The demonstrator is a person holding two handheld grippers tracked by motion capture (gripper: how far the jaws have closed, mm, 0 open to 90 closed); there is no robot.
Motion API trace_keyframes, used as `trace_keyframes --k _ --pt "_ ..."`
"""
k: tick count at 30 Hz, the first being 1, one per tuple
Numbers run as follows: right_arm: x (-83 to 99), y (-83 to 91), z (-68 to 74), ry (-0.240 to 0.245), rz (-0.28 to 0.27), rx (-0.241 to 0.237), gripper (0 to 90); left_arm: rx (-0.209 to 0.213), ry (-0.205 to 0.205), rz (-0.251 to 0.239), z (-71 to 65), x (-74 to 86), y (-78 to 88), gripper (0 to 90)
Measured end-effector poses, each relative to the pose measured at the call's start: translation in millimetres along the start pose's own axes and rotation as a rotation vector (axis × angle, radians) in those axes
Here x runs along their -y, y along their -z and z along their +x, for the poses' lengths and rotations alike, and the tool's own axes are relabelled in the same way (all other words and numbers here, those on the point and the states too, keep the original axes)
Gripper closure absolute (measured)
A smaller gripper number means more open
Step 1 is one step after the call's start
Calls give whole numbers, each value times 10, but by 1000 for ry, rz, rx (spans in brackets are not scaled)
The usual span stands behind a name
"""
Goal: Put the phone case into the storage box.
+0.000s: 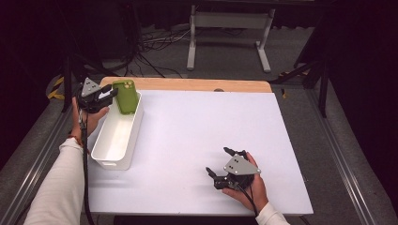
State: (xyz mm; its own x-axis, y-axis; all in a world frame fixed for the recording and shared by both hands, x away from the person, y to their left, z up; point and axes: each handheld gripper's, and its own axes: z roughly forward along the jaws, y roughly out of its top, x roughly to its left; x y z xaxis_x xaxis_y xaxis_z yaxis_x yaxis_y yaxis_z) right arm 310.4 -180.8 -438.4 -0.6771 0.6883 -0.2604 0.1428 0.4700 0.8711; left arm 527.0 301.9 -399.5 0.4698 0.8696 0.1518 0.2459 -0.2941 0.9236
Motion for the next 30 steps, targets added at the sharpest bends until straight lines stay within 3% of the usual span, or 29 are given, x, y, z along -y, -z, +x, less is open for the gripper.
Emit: trace_keyframes --k 7,12,13,18,30 --pt "-18 21 -13 2 -15 1 131 -5 -3 -7 -33 -4 128 612" --pt "-35 43 -24 4 -26 -3 131 6 24 -45 -78 -28 265 605" --pt "-38 48 -26 4 -31 -2 131 -5 -1 -43 -84 -38 289 596" --pt "-53 65 -41 2 -42 0 131 25 2 -56 -178 -58 351 596" --pt "-70 83 -57 4 -53 -7 131 54 -24 -85 -328 -113 474 574"
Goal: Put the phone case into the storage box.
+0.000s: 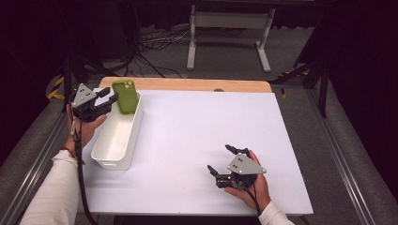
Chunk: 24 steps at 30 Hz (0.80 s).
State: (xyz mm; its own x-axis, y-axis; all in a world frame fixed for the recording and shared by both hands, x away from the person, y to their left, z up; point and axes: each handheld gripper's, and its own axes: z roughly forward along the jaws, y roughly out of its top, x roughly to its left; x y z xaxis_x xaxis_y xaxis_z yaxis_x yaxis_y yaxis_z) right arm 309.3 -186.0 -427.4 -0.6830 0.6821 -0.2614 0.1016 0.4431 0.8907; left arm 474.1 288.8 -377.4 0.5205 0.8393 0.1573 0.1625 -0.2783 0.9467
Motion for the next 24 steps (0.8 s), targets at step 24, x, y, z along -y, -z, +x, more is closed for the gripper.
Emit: trace_keyframes --k 24 --pt "-27 21 8 6 -14 -4 131 79 -40 -50 -360 -69 308 471"
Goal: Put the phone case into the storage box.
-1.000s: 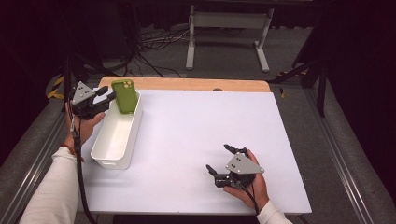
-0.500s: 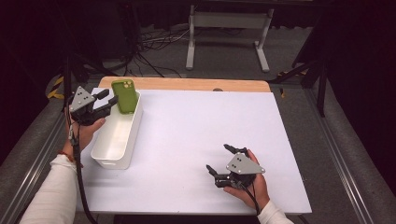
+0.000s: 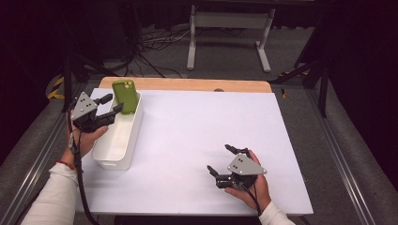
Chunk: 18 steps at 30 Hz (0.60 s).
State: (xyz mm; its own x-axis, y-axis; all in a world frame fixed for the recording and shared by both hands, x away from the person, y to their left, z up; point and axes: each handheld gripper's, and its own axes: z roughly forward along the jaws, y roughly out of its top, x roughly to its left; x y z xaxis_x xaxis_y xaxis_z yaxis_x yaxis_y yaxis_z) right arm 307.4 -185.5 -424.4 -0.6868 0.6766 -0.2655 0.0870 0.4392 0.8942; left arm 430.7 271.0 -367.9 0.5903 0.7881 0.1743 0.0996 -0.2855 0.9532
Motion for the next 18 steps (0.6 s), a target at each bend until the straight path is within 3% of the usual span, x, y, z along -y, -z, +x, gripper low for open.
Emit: trace_keyframes --k 18 --pt "-4 13 -12 5 4 -2 131 40 -10 -49 -215 -62 169 295"
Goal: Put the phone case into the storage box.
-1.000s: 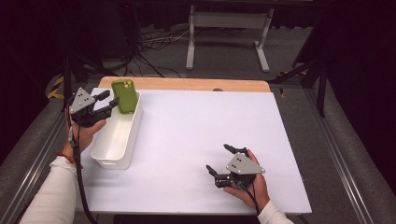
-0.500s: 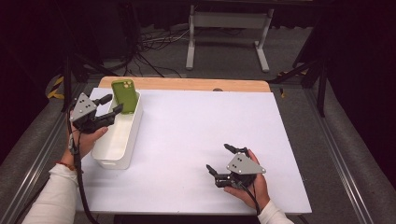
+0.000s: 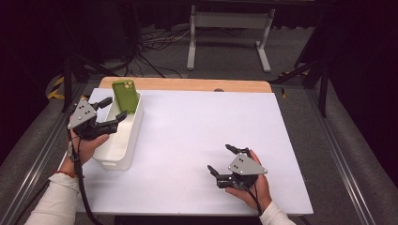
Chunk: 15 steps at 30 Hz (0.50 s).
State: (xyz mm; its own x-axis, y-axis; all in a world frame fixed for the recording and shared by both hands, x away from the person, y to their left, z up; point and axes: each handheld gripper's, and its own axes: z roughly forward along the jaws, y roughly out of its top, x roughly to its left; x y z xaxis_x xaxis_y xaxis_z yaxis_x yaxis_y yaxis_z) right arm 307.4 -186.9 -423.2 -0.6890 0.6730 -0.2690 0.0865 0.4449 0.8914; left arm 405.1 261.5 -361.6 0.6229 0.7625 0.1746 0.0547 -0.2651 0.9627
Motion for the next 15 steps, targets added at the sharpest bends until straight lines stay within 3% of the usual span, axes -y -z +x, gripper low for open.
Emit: trace_keyframes --k 5,15 --pt "-3 11 0 -3 -8 3 131 13 -13 -9 -95 -26 27 271" --pt "-16 38 0 -1 -16 8 125 23 1 -37 -229 -53 34 193"
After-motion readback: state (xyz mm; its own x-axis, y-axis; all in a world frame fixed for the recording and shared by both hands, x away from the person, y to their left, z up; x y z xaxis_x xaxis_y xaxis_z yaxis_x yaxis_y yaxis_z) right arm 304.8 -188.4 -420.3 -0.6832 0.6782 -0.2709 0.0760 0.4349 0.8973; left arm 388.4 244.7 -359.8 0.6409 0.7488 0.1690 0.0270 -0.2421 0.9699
